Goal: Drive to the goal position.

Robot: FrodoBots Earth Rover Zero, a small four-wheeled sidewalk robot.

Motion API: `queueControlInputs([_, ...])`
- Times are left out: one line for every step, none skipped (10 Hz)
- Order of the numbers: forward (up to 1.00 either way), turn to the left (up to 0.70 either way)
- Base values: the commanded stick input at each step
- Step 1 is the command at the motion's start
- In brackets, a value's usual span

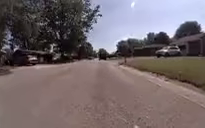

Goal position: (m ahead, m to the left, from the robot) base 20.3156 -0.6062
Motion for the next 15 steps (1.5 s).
queueControlInputs([0.5,0.0])
queueControlInputs([0.5,0.0])
queueControlInputs([0.5,0.0])
queueControlInputs([0.5,0.0])
queueControlInputs([0.5,0.0])
queueControlInputs([0.5,0.0])
queueControlInputs([0.5,0.0])
queueControlInputs([0.5,0.0])
queueControlInputs([0.5,0.0])
queueControlInputs([0.5,0.0])
queueControlInputs([0.5,0.0])
queueControlInputs([0.5,0.0])
queueControlInputs([0.5,0.0])
queueControlInputs([0.5,0.0])
queueControlInputs([0.5,0.0])
